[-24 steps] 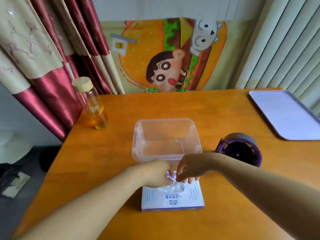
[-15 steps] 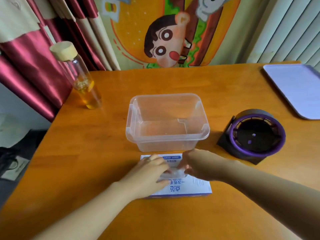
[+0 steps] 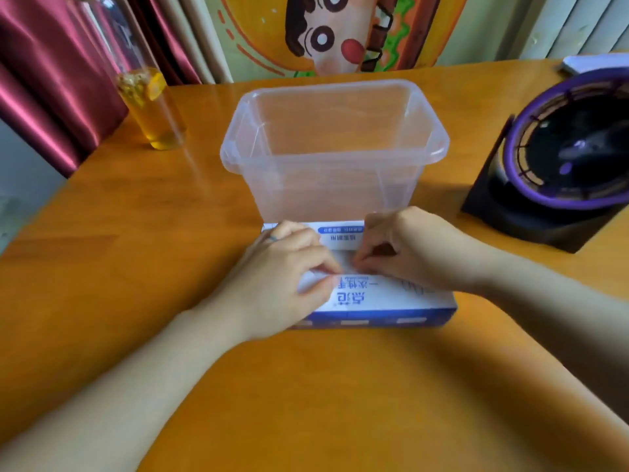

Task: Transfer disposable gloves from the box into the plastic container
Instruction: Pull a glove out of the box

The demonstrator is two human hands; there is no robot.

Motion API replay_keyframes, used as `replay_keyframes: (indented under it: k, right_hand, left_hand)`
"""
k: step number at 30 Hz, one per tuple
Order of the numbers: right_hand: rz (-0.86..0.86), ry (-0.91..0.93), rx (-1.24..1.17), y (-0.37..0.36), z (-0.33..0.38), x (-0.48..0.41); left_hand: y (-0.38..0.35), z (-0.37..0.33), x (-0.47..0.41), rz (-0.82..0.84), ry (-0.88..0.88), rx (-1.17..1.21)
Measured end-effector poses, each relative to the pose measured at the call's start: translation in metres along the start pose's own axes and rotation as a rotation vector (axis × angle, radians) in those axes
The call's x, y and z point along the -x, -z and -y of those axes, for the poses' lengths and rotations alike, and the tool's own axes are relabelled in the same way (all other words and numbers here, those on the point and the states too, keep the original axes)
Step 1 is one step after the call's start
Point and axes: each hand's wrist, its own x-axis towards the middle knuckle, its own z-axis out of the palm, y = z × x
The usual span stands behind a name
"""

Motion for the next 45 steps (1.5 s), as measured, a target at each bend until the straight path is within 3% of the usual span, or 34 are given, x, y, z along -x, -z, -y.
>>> replay_keyframes:
  k: [15,17,22,27,32,36,40,45]
  right_hand:
    - [-0.273,-0.192,-0.249,0.005,0.03,0.02]
    - [-0.252,-0.227,-0.301,0.008,0.03,0.022]
    - [-0.149,-0.295,-0.086,-0.001,0.036,0.019]
    - [-0.238,-0.34,-0.512,0.0,0.034,0.022]
    - [-0.333,-0.345,-0.673,0.002,0.033,0.021]
    - [-0.396,-0.225,-0.626,0.006,0.041,0.013]
    - [-0.433,-0.074,-0.395,0.018,0.058,0.006]
    - [-0.364,-0.138,-0.321,0.038,0.053,0.008]
  left_hand:
    - [0.013,-0.021,0.004,0.172,0.174,-0.028]
    - [0.013,-0.023,0.005,0.163,0.191,-0.016]
    - [0.01,-0.021,0.007,0.13,0.218,0.003]
    - [0.01,-0.018,0.006,0.112,0.233,0.039]
    - [0.01,-0.016,0.006,0.095,0.224,0.042]
    - [0.011,-0.015,0.005,0.073,0.22,0.091]
    - [0.012,-0.017,0.004,0.065,0.195,0.1]
    - [0.013,-0.018,0.003,0.063,0.194,0.173]
